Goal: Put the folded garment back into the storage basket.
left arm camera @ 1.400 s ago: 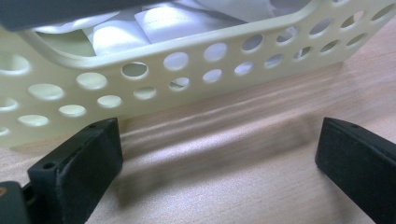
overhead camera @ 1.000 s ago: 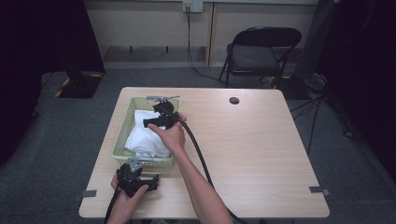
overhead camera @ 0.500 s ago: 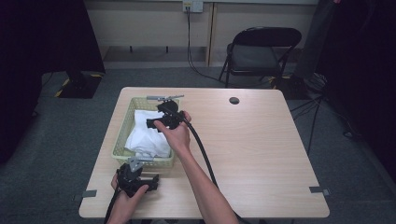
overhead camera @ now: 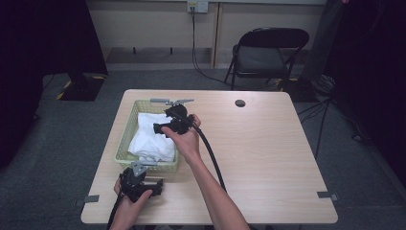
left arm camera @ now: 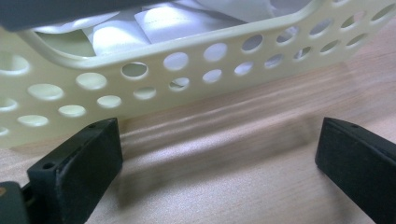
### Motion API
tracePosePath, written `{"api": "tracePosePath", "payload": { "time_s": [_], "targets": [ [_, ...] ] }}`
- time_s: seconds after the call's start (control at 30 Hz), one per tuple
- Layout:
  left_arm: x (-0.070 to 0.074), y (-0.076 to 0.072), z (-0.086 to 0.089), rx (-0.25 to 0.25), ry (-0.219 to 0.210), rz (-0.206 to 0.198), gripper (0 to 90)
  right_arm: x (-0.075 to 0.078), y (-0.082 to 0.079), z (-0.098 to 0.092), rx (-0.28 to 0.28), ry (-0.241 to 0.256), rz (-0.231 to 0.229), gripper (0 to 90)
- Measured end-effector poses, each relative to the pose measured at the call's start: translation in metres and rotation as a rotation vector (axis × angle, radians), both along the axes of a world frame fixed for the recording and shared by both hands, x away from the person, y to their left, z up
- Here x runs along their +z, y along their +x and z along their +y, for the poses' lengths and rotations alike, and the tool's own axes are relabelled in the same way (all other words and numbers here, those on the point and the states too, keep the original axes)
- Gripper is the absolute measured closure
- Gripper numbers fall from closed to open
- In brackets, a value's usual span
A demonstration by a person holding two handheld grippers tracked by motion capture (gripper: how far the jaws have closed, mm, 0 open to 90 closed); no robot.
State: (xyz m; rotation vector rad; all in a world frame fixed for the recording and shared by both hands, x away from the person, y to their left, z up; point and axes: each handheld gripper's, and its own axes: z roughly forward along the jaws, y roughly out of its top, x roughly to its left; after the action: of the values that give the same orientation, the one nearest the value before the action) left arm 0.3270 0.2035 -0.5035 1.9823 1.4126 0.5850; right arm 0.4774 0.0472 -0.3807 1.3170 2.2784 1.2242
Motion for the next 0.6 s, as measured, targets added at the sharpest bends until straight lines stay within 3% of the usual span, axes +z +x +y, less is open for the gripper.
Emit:
{"api": "tracePosePath", "payload": {
  "time_s": [0.6],
  "targets": [
    [0.0,0.0,0.0,0.002,-0.001,0.0,0.0,0.02,-0.015,-0.044,-0.049,0.009,-0.043,3.6]
  ]
}}
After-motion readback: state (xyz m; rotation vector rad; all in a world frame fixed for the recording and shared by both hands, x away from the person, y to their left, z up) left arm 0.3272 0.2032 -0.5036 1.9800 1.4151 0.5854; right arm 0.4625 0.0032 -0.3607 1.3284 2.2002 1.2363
